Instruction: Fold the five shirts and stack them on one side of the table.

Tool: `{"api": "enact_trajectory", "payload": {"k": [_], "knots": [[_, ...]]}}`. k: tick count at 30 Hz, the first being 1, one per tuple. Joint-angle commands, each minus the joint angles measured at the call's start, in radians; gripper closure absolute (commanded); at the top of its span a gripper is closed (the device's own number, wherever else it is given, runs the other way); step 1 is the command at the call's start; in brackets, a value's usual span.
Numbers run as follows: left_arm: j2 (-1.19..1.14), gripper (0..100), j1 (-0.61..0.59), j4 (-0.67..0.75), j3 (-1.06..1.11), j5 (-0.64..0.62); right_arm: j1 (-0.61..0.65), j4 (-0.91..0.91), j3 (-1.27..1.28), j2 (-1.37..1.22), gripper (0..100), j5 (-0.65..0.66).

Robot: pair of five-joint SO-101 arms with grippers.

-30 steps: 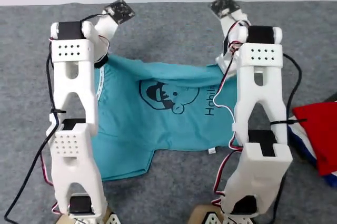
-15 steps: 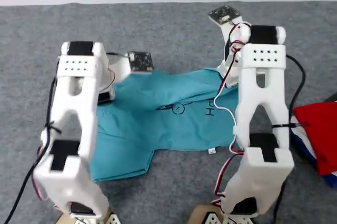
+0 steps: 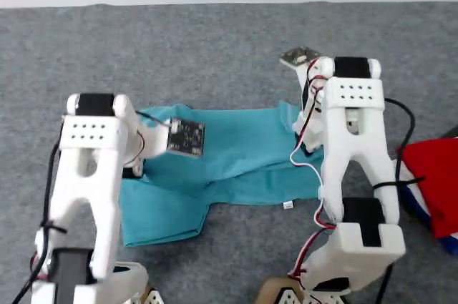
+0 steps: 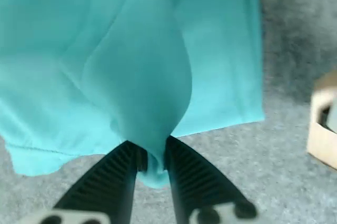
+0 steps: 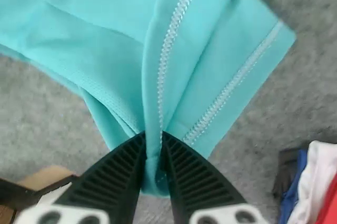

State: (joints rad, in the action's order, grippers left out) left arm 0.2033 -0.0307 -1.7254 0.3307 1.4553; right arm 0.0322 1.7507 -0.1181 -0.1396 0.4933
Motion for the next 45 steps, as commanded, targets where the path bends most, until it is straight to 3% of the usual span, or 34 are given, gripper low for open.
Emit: {"api": "enact_trajectory", "payload": {"k": [1,15,22,31,35,40,45], "knots": [[0.081,100,-0.023,-0.031,0.047,0.048,0.01,0.038,0.041,0.09,98.9,0.011],[0.083,99,-0.118,-0.029,0.153,0.097,0.09,0.036,0.163,0.11,98.0,0.011],[0.091,84,-0.12,-0.028,0.15,0.021,0.099,0.039,0.152,0.142,72.4,-0.064],[0.083,85,-0.166,-0.017,0.056,0.008,0.128,0.018,0.133,0.226,70.5,-0.074],[0.081,88,-0.149,0.152,0.047,-0.161,0.13,-0.125,0.117,0.226,70.6,-0.175],[0.081,100,-0.091,0.422,0.14,-0.41,0.131,-0.302,0.112,0.153,70.7,-0.244],[0.081,100,-0.049,0.641,0.286,-0.617,0.17,-0.357,0.021,0.005,70.7,-0.319]]}}
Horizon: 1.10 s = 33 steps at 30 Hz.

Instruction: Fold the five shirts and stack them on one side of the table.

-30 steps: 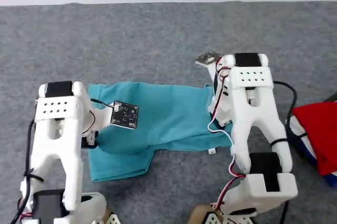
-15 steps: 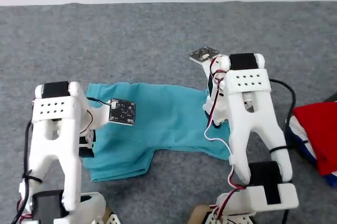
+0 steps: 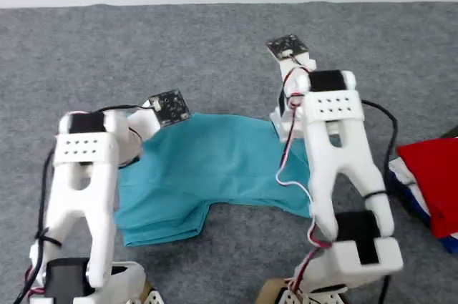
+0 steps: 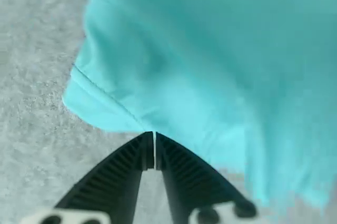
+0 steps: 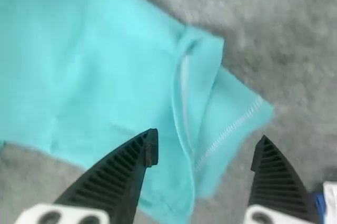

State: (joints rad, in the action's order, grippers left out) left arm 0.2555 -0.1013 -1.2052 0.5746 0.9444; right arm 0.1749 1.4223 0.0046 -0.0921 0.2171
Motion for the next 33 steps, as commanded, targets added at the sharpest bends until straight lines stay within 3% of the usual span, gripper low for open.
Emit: {"api": "enact_trajectory", "payload": {"k": [1,11,18,27,33], "knots": [[0.029,100,0.021,0.155,0.065,-0.137,0.038,-0.024,-0.133,-0.077,70.7,-0.052],[0.028,100,0.021,0.391,0.234,-0.348,0.065,-0.018,-0.408,-0.381,74.6,-0.06],[0.028,100,0.038,0.566,0.371,-0.364,0.062,-0.018,-0.474,-0.481,83.5,-0.058],[0.028,100,0.054,0.591,0.395,-0.364,0.012,-0.015,-0.474,-0.504,83.8,-0.057],[0.028,100,0.055,0.594,0.407,-0.364,-0.004,0.039,-0.476,-0.507,84.8,0.025]]}}
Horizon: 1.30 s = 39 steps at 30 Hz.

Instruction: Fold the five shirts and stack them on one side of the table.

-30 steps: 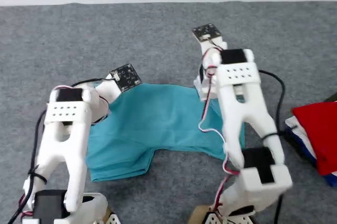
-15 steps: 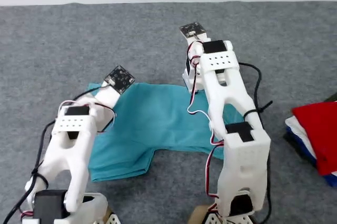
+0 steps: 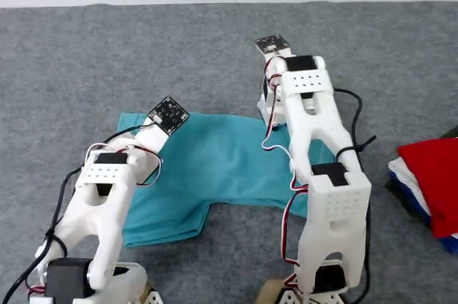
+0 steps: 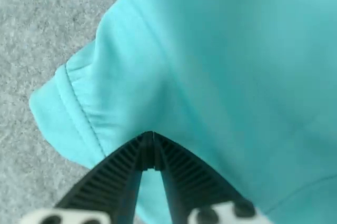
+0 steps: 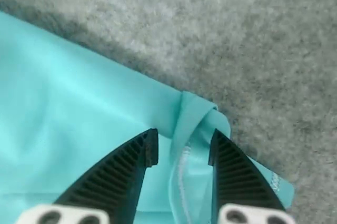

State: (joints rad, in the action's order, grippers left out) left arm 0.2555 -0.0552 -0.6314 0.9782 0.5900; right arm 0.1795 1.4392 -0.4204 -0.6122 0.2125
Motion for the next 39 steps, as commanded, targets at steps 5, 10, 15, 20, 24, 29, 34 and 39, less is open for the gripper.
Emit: {"api": "enact_trajectory", "payload": {"k": [5,10,15,20,24,29,34,39], "knots": [[0.028,100,0.011,0.02,0.005,-0.009,-0.008,0.013,-0.051,0.012,93.4,0.063],[0.028,100,0.011,0.02,0.007,-0.009,-0.012,0.013,-0.049,0.012,94.2,0.124],[0.028,100,0.011,0.02,0.008,-0.009,-0.061,0.013,-0.049,0.013,94.4,0.163],[0.028,100,0.011,0.017,0.01,-0.009,-0.143,0.013,-0.051,0.013,98.5,0.164],[0.028,100,0.011,0.017,0.01,-0.009,-0.179,0.013,-0.051,0.013,98.5,0.178],[0.026,100,0.009,0.002,0.004,-0.009,-0.182,0.013,-0.051,0.013,98.5,0.203],[-0.058,100,0.009,-0.054,-0.076,-0.009,-0.202,0.013,-0.051,0.013,98.6,0.204],[-0.196,100,0.006,-0.169,-0.228,-0.009,-0.26,0.013,-0.051,0.018,98.7,0.204]]}}
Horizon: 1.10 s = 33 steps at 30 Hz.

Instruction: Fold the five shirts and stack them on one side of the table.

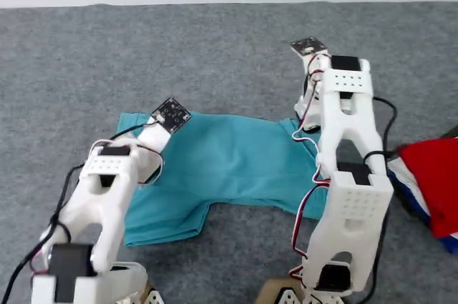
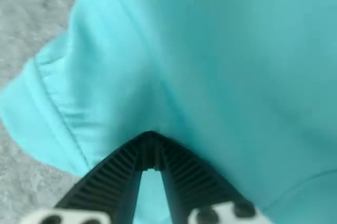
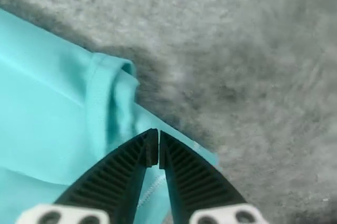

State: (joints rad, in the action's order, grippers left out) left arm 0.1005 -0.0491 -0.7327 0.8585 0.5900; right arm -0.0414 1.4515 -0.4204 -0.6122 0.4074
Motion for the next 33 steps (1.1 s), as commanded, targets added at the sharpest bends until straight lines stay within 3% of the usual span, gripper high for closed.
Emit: {"api": "enact_trajectory", "payload": {"k": [1,19,23,28,33], "knots": [[-0.068,100,0.0,-0.091,-0.137,-0.009,-0.051,0.001,-0.051,0.019,98.7,0.009],[-0.44,100,0.002,-0.448,-0.576,-0.009,-0.127,0.012,-0.052,0.031,98.5,0.011],[-0.474,100,0.002,-0.474,-0.613,-0.009,-0.056,0.025,-0.052,0.114,97.8,0.005],[-0.476,100,0.006,-0.474,-0.615,-0.009,0.071,0.064,-0.052,0.205,88.7,0.003],[-0.477,100,0.008,-0.474,-0.616,-0.009,0.16,0.073,-0.048,0.193,88.5,-0.025]]}}
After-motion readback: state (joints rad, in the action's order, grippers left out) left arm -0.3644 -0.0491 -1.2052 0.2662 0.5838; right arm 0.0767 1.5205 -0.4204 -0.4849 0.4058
